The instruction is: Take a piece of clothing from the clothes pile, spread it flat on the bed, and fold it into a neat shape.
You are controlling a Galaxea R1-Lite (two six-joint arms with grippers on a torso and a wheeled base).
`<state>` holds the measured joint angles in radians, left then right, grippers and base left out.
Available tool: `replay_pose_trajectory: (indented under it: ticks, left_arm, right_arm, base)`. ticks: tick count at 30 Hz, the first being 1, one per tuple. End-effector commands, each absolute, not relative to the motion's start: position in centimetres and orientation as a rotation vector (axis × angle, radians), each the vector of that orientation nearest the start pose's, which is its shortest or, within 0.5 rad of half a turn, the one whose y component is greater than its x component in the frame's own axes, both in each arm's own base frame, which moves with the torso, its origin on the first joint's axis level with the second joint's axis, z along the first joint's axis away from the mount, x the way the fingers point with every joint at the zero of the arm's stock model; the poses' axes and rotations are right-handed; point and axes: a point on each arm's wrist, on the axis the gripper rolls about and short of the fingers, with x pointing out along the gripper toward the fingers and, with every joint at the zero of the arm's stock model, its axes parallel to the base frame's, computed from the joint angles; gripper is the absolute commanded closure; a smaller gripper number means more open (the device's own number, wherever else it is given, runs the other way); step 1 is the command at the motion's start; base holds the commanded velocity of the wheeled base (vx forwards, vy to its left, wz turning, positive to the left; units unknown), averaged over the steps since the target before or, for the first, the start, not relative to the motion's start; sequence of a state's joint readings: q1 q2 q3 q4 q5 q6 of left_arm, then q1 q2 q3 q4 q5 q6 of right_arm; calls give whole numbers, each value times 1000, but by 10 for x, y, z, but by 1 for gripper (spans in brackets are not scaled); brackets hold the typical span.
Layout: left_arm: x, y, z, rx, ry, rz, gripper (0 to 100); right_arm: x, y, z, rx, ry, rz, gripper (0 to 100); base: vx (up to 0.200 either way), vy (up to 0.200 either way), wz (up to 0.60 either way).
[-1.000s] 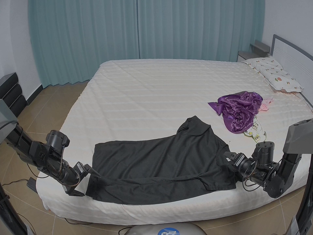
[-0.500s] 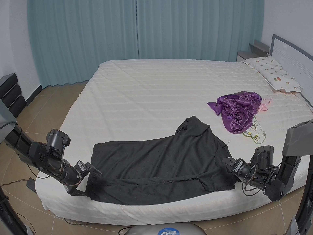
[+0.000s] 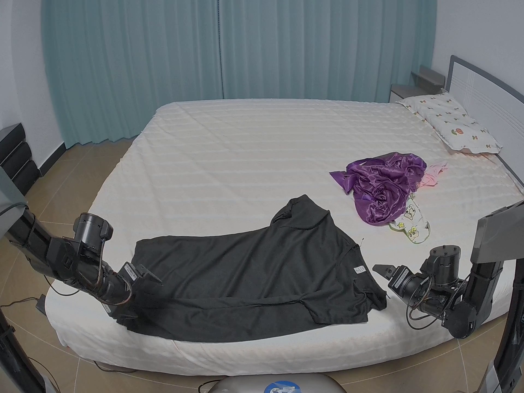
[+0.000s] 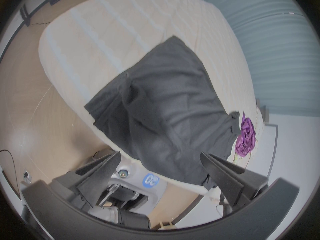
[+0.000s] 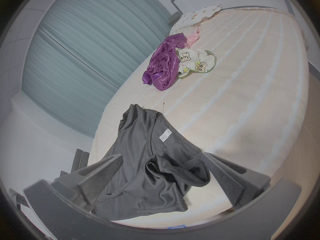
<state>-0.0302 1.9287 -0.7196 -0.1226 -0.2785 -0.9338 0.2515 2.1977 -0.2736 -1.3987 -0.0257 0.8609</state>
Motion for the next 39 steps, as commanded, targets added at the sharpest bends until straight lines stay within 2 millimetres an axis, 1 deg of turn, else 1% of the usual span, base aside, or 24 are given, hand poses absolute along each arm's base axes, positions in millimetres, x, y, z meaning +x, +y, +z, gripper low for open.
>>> replay_pose_trajectory:
  ticks: [1, 4, 6, 7, 11, 18, 22, 23, 27, 33, 39]
  left_arm:
    - [293, -2, 37, -962, 1128, 337, 0]
    - [297, 5, 28, -951, 1106, 385, 0]
    - [298, 6, 28, -952, 1099, 387, 0]
    - [300, 10, 24, -956, 1093, 399, 0]
    - [302, 15, 23, -953, 1088, 403, 0]
    - [308, 18, 12, -939, 1095, 419, 0]
    - [310, 19, 12, -936, 1087, 421, 0]
    - [310, 19, 12, -937, 1085, 423, 100]
    - [310, 19, 12, -940, 1080, 428, 100]
    - [309, 30, 18, -957, 1043, 458, 100]
    - [312, 35, 24, -985, 1008, 471, 100]
  right_arm:
    - [266, 68, -6, 758, 605, -30, 0]
    - [267, 67, -9, 757, 602, -31, 0]
    - [266, 67, -9, 757, 602, -31, 0]
    - [266, 67, -12, 756, 601, -32, 0]
    - [265, 67, -12, 756, 595, -27, 0]
    - [265, 67, -13, 755, 598, -28, 0]
    - [265, 67, -13, 756, 597, -30, 0]
    - [266, 67, -13, 756, 596, -29, 0]
    - [266, 67, -13, 756, 596, -29, 0]
    - [266, 66, -13, 757, 595, -30, 0]
    - [266, 66, -12, 757, 594, -30, 0]
  base:
    - [0, 0, 0]
    - [0, 0, 0]
    - [0, 0, 0]
    - [0, 0, 0]
    - [0, 0, 0]
    - [0, 0, 0]
    - [0, 0, 0]
    - [0, 0, 0]
    - [0, 0, 0]
    - [0, 0, 0]
    - [0, 0, 0]
